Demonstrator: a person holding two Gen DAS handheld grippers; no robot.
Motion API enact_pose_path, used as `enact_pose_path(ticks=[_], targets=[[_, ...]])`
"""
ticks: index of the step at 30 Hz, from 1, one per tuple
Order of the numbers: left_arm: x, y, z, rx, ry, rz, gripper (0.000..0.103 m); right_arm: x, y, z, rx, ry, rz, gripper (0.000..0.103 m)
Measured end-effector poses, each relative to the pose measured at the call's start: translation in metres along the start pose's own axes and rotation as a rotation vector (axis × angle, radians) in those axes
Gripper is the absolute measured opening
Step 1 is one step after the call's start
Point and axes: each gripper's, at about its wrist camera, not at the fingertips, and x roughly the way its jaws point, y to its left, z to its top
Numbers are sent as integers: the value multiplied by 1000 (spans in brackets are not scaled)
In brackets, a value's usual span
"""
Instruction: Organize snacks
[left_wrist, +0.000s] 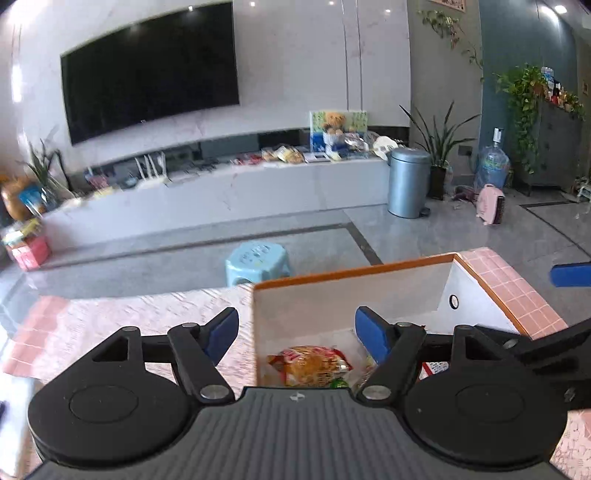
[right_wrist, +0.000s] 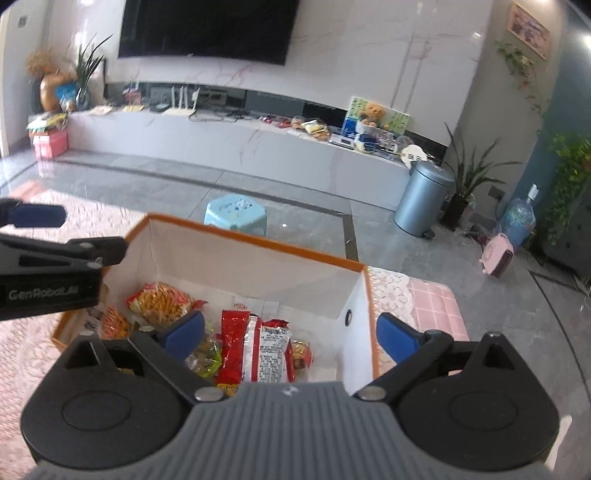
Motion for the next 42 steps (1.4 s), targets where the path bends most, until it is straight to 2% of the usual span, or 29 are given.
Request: enact_pose_path(ticks=[5, 9, 16, 22, 27, 35, 42], targets=[[-40, -5, -1, 36, -64, 35, 86, -49, -2, -2, 60, -69, -20, 99], [-67, -5, -11, 44, -105, 94, 88, -86, -2, -16, 102, -138, -40, 99], [-93, -1, -28, -19, -137, 77, 91, -130, 4, -54, 178, -214, -42, 99], [-106, 6, -45, -43, -129, 69, 95, -155, 13, -74, 227, -257, -35, 99], [-100, 9, -65, -95, -72, 32, 95, -157, 22, -93, 253, -247, -37, 99], [-82, -4, -86, -69, -1, 67, 95, -134, 31, -117, 219, -184, -68, 99], [-75, -7, -103, -72, 46, 86, 95, -119, 29, -124, 235, -146, -55, 99]])
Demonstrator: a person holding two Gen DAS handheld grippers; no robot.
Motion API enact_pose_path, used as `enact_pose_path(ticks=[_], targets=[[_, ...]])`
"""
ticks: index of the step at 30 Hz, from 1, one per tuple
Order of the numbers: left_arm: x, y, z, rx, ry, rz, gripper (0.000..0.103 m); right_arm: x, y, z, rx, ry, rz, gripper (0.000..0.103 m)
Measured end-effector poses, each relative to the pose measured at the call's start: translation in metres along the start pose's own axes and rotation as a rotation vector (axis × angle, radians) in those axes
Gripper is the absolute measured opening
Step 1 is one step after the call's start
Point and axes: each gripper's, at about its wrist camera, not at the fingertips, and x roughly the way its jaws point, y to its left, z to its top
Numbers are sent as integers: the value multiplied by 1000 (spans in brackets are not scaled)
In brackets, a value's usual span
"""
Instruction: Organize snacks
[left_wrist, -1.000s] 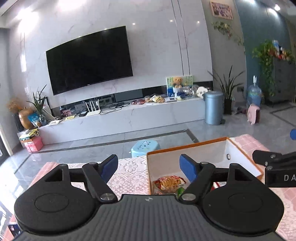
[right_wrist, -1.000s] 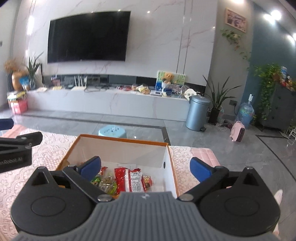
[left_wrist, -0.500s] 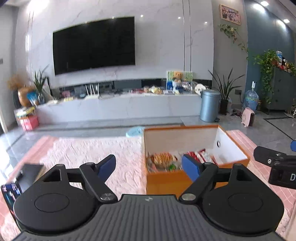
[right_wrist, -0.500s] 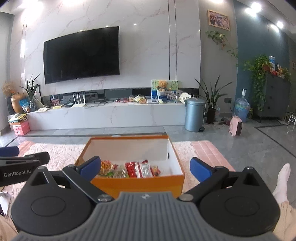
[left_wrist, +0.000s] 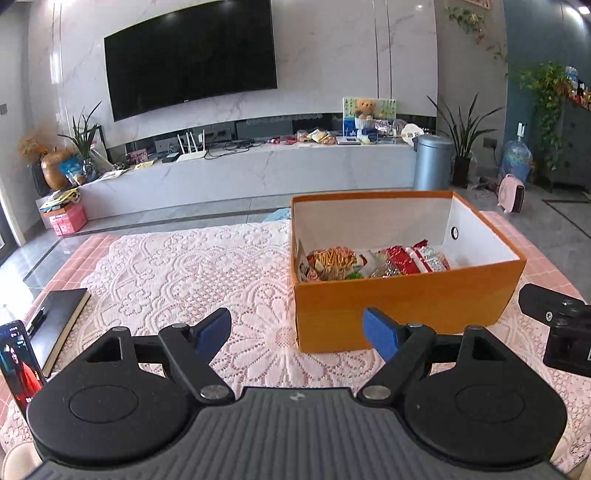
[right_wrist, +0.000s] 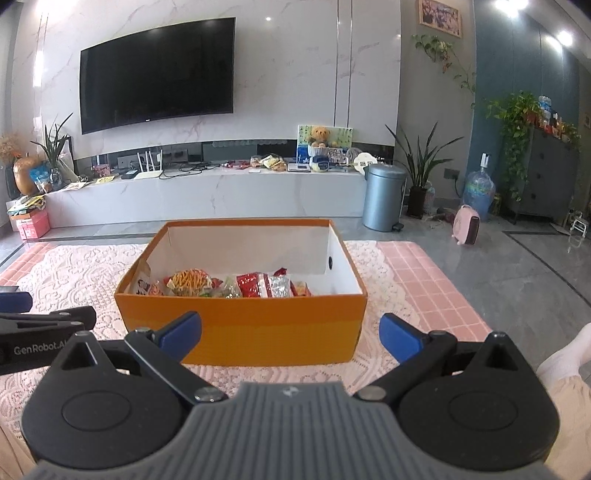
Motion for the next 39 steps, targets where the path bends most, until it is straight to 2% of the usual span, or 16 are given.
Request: enact_pose_path(ticks=[12, 39], targets=[[2, -4, -4, 12, 28, -4, 95, 6, -2, -4, 0, 10, 14, 99], [-3, -2, 0, -4, 27, -11, 95, -3, -1, -2, 2, -7, 7, 99]])
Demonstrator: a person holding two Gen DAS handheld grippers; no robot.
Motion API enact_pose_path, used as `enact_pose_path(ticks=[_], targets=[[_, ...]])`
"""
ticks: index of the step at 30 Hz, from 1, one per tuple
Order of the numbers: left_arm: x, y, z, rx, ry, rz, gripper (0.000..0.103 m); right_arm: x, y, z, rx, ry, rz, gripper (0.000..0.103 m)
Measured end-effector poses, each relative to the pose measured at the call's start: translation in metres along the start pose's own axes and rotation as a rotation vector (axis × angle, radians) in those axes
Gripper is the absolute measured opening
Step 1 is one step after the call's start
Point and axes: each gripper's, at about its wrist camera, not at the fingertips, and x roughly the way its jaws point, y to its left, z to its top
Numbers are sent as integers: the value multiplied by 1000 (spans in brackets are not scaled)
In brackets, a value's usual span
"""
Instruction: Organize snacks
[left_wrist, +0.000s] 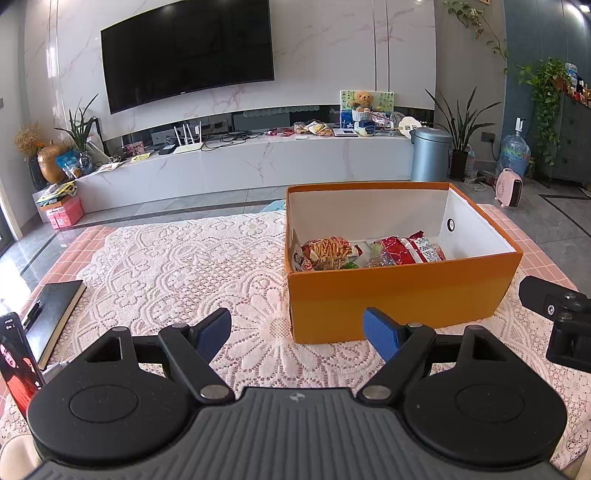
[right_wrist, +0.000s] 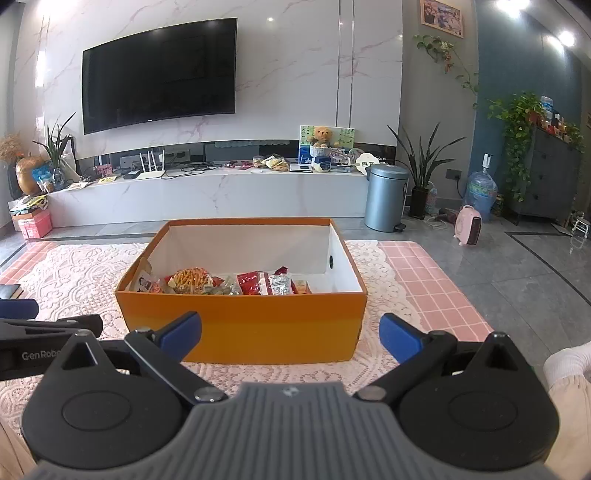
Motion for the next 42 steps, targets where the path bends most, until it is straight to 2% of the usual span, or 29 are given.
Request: enact_pose_path(ticks=[42], targets=[[-1, -1, 2, 1, -5, -14, 95, 4, 1, -1, -3, 15, -9, 99]])
